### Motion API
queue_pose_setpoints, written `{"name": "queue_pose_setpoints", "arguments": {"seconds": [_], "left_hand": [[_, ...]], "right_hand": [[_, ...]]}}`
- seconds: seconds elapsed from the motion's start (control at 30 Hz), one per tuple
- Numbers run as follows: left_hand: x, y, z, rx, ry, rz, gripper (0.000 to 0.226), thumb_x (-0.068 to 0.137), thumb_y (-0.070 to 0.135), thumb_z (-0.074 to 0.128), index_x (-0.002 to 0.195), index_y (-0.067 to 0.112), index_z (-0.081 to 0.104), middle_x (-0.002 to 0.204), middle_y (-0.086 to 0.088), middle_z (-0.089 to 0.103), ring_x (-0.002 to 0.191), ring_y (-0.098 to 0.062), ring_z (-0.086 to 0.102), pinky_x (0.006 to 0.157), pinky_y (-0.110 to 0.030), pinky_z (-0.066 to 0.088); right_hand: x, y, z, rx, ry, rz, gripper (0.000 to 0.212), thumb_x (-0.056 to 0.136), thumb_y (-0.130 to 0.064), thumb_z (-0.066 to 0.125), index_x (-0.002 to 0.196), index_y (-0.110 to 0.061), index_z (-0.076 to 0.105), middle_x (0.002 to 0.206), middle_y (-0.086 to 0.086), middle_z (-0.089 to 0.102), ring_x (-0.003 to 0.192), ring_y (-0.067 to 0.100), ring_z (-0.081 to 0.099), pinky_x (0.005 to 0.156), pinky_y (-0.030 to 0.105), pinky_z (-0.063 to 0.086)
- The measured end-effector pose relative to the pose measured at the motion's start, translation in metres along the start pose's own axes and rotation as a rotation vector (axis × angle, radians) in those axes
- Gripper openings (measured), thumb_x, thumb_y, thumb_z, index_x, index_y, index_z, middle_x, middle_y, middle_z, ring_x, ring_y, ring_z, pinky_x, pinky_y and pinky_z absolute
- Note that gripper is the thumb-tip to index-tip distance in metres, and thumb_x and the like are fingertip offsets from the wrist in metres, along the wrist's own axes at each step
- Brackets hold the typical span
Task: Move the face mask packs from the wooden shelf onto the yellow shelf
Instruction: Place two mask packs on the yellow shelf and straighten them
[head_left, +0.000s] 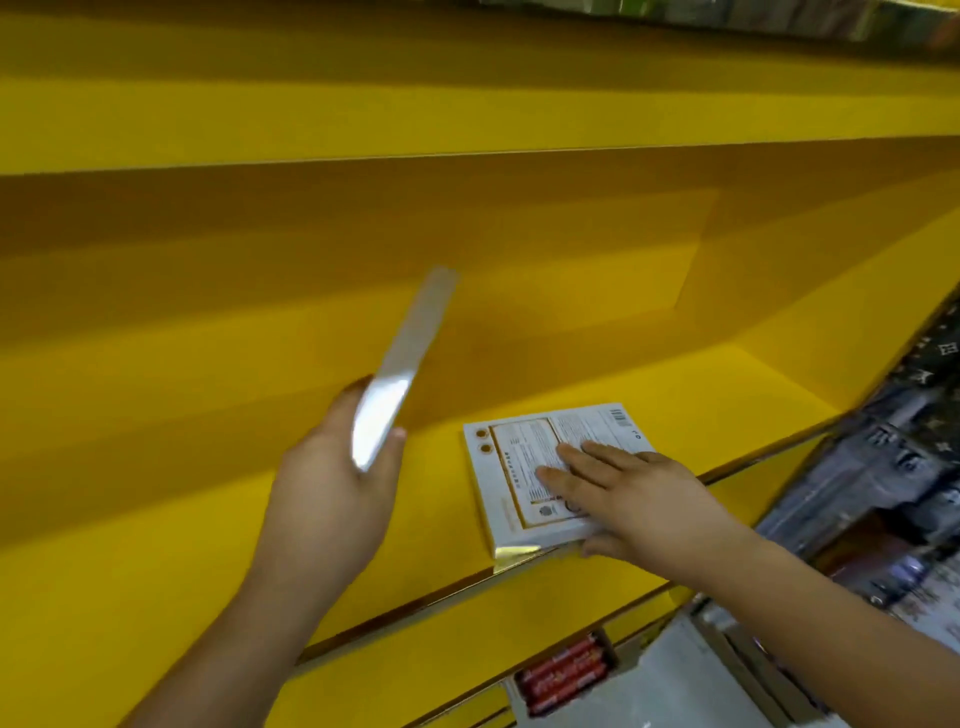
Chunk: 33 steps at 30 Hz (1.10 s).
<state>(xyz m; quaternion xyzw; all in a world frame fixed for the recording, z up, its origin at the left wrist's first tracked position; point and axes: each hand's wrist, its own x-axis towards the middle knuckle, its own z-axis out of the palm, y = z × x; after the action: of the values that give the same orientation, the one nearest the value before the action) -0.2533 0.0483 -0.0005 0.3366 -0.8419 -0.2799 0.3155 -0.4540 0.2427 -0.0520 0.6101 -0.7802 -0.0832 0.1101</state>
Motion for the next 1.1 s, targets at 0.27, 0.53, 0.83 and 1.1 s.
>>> {"name": "queue_pose_setpoints", "arguments": {"seconds": [0.27,0.53,0.83,1.1], "left_hand": [[-0.001,-0.033,-0.036,-0.773,-0.071,-0.561,0.020,0.097,0.030,0.055,0.103,0.019,0.070,0.082,0.002,0.080,0.082,-0.020,0.072,0.063,-0.032,0.055],[-0.028,-0.074,-0.065,-0.785,-0.050,-0.626,0.021,0.097,0.027,0.055,0.092,0.013,0.070,0.074,-0.002,0.080,0.065,-0.014,0.075,0.058,-0.029,0.054],[-0.072,-0.153,-0.129,-0.265,-0.032,-0.512,0.046,0.099,0.030,0.051,0.143,0.036,0.040,0.118,-0.005,0.067,0.101,-0.022,0.068,0.073,-0.030,0.056],[-0.099,-0.216,-0.180,0.308,-0.149,-0.280,0.059,0.098,0.054,0.034,0.150,0.027,0.040,0.167,-0.002,0.014,0.153,-0.019,0.014,0.121,-0.038,0.026]], "right_hand": [[0.006,0.019,-0.057,0.239,0.470,0.298,0.038,0.090,-0.045,0.051,0.121,-0.028,0.064,0.100,-0.002,0.078,0.072,0.025,0.072,0.049,0.024,0.040],[0.075,-0.018,-0.060,1.369,0.302,0.735,0.029,0.103,-0.027,0.045,0.090,-0.015,0.068,0.075,0.000,0.077,0.053,0.008,0.070,0.046,0.021,0.052],[0.114,-0.130,-0.021,1.245,0.055,0.613,0.027,0.100,-0.025,0.044,0.115,-0.024,0.067,0.105,0.004,0.075,0.093,0.025,0.071,0.081,0.040,0.056],[0.153,-0.245,-0.041,1.046,0.096,0.409,0.019,0.089,-0.011,0.049,0.104,-0.008,0.061,0.109,0.013,0.065,0.099,0.030,0.062,0.086,0.040,0.050]]}}
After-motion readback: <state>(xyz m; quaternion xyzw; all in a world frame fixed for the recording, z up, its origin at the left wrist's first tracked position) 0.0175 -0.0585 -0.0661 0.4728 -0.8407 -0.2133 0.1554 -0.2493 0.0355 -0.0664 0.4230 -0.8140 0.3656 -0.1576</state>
